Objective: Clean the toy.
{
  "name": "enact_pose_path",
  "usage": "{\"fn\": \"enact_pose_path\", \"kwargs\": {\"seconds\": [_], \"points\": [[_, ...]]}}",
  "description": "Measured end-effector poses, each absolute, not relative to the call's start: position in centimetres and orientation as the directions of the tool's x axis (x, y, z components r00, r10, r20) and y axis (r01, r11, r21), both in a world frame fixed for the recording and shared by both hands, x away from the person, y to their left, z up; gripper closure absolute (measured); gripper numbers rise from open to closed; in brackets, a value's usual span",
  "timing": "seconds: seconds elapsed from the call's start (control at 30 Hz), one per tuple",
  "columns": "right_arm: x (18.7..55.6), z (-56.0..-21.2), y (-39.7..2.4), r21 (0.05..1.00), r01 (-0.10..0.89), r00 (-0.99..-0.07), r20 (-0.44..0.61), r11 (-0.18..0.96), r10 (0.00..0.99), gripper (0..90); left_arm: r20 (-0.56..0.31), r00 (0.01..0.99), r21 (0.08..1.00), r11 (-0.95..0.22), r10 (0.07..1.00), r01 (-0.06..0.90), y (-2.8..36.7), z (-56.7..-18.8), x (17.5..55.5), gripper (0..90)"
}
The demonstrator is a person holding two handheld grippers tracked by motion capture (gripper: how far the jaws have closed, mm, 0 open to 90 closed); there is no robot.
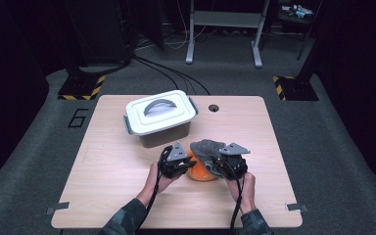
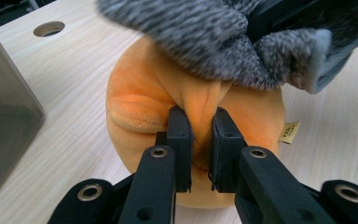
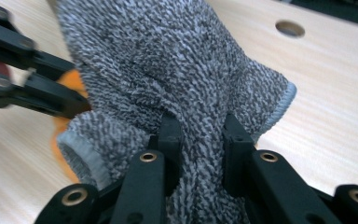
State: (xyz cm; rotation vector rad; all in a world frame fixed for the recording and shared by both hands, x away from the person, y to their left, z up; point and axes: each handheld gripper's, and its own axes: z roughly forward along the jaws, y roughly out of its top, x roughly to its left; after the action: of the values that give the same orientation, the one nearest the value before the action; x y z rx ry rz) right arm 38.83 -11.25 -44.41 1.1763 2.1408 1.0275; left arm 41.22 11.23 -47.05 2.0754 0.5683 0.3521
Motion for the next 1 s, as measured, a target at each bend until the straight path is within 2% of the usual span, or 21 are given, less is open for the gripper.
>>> {"fn": "enact_pose_path", "kwargs": {"seconds": [0.17, 0.2, 0.3, 0.47, 0.53, 0.63, 0.67, 0.7, 0.8, 0.9, 1.0], "points": [[39.5, -45.5, -12.5, 0.783, 0.537, -0.46, -0.04, 0.314, 0.887, 74.3, 0.026, 0.855, 0.846, -0.466, 0.518, 0.257, 11.3, -47.1, 41.4, 80.1], [39.8, -46.1, -13.2, 0.769, 0.565, -0.424, -0.042, 0.3, 0.905, 74.5, 0.02, 0.852, 0.85, -0.458, 0.524, 0.262, 11.3, -47.2, 41.5, 80.0], [40.2, -46.8, -13.9, 0.765, 0.589, -0.413, 0.007, 0.262, 0.911, 74.5, 0.016, 0.853, 0.849, -0.457, 0.522, 0.264, 11.3, -47.3, 41.6, 77.7], [40.1, -46.8, -13.8, 0.759, 0.592, -0.415, -0.003, 0.273, 0.91, 74.4, -0.006, 0.829, 0.848, -0.437, 0.559, 0.301, 11.5, -46.7, 41.0, 45.5], [40.1, -46.8, -14.0, 0.758, 0.596, -0.412, 0.004, 0.266, 0.911, 74.3, -0.01, 0.813, 0.847, -0.427, 0.582, 0.317, 11.6, -46.7, 40.3, 41.3], [40.0, -46.9, -14.1, 0.761, 0.598, -0.406, 0.02, 0.249, 0.914, 74.3, -0.032, 0.804, 0.841, -0.418, 0.594, 0.342, 11.6, -47.1, 40.1, 46.3], [40.0, -47.0, -14.1, 0.761, 0.601, -0.406, 0.025, 0.246, 0.914, 74.4, -0.045, 0.804, 0.841, -0.413, 0.593, 0.351, 11.4, -47.3, 40.1, 51.7], [39.9, -47.2, -13.9, 0.761, 0.602, -0.403, 0.028, 0.242, 0.915, 74.5, -0.041, 0.806, 0.837, -0.42, 0.59, 0.35, 11.2, -47.5, 40.1, 62.9], [39.5, -46.7, -13.9, 0.759, 0.601, -0.399, 0.014, 0.25, 0.917, 74.3, 0.004, 0.811, 0.835, -0.448, 0.585, 0.32, 10.6, -47.4, 40.3, 73.4], [38.7, -44.8, -13.7, 0.805, 0.543, -0.405, 0.004, 0.238, 0.914, 74.3, 0.014, 0.817, 0.835, -0.456, 0.576, 0.307, 10.7, -47.3, 40.5, 78.0], [38.4, -43.0, -11.8, 0.827, 0.502, -0.458, 0.006, 0.252, 0.889, 74.2, 0.031, 0.825, 0.841, -0.46, 0.565, 0.283, 10.4, -47.2, 40.4, 79.3]]}}
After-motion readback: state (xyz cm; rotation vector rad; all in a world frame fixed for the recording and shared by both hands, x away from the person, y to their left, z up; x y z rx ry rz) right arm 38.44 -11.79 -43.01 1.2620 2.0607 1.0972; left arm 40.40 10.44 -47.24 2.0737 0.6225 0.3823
